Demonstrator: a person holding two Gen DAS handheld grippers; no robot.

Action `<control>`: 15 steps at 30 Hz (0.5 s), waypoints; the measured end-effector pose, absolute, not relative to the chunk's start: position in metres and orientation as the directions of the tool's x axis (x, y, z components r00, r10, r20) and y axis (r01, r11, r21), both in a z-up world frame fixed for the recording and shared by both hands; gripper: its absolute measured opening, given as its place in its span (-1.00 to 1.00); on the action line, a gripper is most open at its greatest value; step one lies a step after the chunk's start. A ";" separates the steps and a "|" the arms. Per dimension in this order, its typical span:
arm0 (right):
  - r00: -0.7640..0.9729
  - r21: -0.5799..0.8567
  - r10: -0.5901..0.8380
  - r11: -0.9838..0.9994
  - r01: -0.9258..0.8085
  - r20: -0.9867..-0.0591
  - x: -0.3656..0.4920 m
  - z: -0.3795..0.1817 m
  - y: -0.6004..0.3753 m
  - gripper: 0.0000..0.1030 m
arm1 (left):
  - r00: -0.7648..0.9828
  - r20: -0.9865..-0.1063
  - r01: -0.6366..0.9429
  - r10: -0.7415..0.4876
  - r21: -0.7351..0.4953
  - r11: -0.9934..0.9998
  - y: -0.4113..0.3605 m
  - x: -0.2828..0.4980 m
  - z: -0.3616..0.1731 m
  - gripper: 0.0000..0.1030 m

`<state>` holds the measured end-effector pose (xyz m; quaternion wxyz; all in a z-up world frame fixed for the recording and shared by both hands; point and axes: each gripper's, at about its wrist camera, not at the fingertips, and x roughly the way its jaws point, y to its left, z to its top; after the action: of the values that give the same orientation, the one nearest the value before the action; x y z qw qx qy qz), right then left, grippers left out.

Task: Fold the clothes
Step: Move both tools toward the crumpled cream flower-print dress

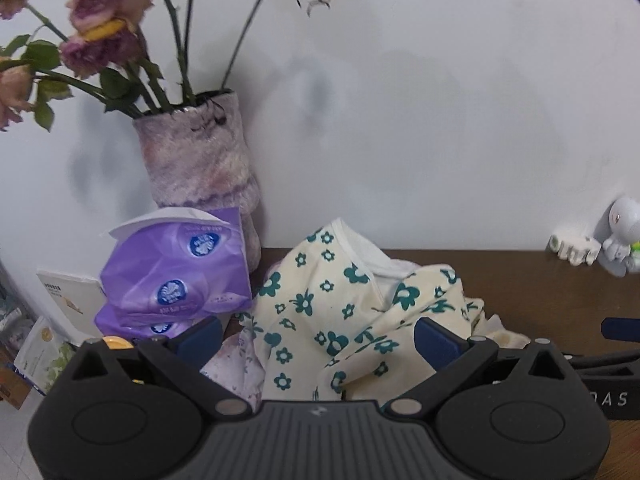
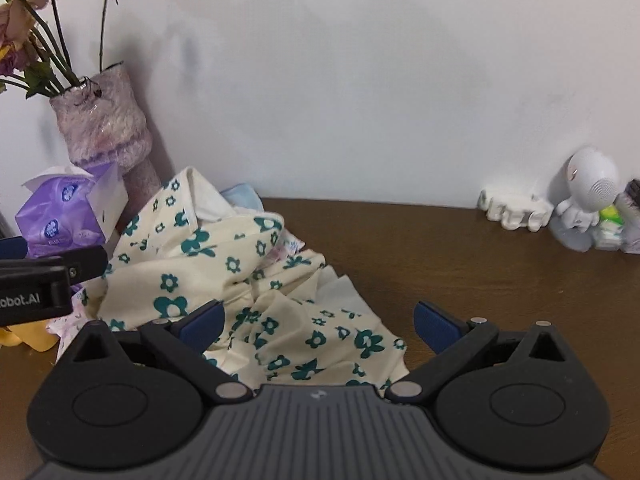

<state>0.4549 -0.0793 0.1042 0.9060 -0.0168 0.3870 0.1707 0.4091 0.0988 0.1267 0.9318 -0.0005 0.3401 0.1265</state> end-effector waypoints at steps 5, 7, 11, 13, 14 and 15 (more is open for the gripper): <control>0.637 0.115 0.308 0.938 -0.326 -0.706 0.460 0.090 -0.080 0.99 | 0.716 -0.665 -0.234 0.210 0.054 0.971 0.101 0.418 0.109 0.96; 0.640 0.123 0.313 0.938 -0.324 -0.702 0.463 0.087 -0.081 0.99 | 0.712 -0.670 -0.242 0.208 0.043 0.969 0.101 0.421 0.104 0.96; 0.647 0.119 0.300 0.944 -0.309 -0.701 0.468 0.082 -0.079 0.95 | 0.713 -0.673 -0.230 0.197 0.041 0.972 0.099 0.426 0.100 0.91; 0.642 0.125 0.303 0.943 -0.308 -0.705 0.471 0.079 -0.078 0.89 | 0.711 -0.675 -0.225 0.195 0.044 0.973 0.098 0.429 0.098 0.90; 0.639 0.131 0.305 0.943 -0.306 -0.706 0.472 0.077 -0.078 0.86 | 0.710 -0.677 -0.223 0.194 0.046 0.974 0.097 0.431 0.097 0.90; 0.636 0.136 0.307 0.943 -0.304 -0.708 0.474 0.076 -0.077 0.82 | 0.708 -0.678 -0.222 0.196 0.049 0.974 0.096 0.432 0.096 0.90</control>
<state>0.4739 -0.0771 0.0757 0.9045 0.0022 0.3915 0.1690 0.4320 0.0960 0.0959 0.9240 -0.0183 0.3649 0.1131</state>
